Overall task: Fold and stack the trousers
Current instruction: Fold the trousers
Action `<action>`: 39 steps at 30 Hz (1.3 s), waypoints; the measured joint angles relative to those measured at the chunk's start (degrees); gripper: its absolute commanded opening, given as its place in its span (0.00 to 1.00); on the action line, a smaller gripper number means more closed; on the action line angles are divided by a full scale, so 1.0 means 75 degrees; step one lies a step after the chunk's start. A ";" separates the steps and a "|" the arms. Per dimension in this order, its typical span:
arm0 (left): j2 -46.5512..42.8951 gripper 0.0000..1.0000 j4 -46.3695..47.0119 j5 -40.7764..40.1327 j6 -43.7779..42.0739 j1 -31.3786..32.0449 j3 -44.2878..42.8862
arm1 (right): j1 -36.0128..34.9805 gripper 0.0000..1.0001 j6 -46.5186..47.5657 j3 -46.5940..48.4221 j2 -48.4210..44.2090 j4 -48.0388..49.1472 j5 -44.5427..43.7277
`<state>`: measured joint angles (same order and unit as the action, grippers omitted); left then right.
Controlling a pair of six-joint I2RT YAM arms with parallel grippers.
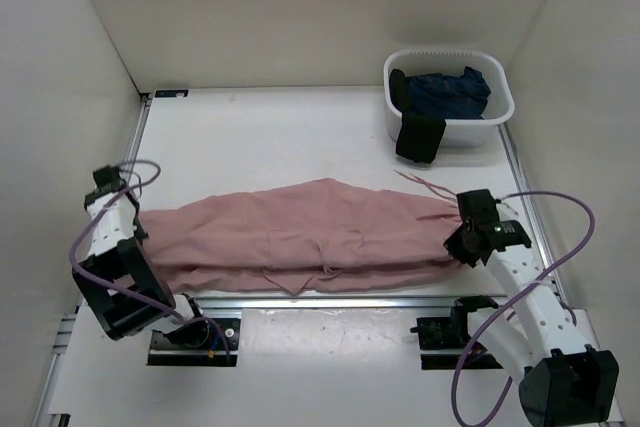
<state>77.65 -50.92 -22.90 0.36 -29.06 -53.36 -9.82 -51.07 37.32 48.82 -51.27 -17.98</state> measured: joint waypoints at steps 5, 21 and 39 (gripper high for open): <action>-0.0507 0.14 0.0452 -0.0227 -0.0017 -0.0898 0.1247 | 0.0009 0.00 -0.0230 -0.0889 -0.0070 -0.0073 0.0128; 0.0117 0.14 0.0160 0.0676 0.0169 -0.1107 -0.1816 | -0.0163 0.00 -0.0428 0.1139 0.0405 -0.0256 0.0813; -0.1099 0.44 0.1148 0.0105 0.0029 -0.3168 0.1597 | -0.0026 0.71 -0.0472 -0.0510 -0.0143 -0.1105 0.0557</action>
<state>69.41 -42.30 -22.11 0.58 -52.82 -41.39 -10.02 -54.61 33.50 47.75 -59.55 -13.80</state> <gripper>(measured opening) 0.321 0.491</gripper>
